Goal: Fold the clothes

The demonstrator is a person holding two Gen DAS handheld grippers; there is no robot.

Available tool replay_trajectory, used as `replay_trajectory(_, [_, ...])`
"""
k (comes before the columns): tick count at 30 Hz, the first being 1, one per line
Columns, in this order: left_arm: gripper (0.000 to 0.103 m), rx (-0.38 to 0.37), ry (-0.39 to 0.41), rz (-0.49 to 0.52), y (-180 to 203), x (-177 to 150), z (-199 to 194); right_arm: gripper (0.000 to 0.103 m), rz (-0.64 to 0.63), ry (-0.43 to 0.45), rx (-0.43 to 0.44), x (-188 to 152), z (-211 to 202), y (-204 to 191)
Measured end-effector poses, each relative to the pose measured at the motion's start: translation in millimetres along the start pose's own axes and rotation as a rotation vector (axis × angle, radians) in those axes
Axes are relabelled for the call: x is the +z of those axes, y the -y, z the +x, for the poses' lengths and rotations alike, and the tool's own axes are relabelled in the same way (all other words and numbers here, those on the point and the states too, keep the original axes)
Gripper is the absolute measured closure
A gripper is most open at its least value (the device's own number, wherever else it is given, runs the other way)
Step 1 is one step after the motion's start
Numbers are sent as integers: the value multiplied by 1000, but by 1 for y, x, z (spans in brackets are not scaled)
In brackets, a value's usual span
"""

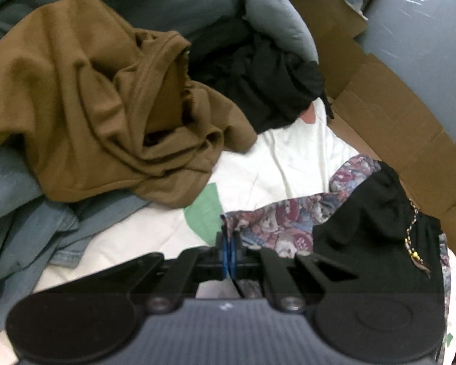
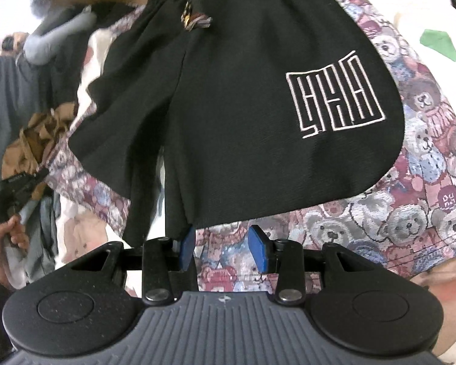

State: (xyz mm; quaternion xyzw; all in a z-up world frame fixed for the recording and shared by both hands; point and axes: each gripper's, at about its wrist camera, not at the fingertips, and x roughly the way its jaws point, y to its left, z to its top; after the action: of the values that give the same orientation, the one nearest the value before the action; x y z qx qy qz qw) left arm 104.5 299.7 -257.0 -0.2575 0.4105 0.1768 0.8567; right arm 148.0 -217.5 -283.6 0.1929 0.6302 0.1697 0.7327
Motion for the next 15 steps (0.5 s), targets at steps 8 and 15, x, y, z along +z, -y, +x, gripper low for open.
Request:
replay_trajectory(8, [100,34,-58,-69,-15,-22,0,58,-109,-67,-32,9,14,-33])
replay_trajectory(15, [99,6,-97,-125,-32,-28,1,58,-118,-70,90,5,39,-78])
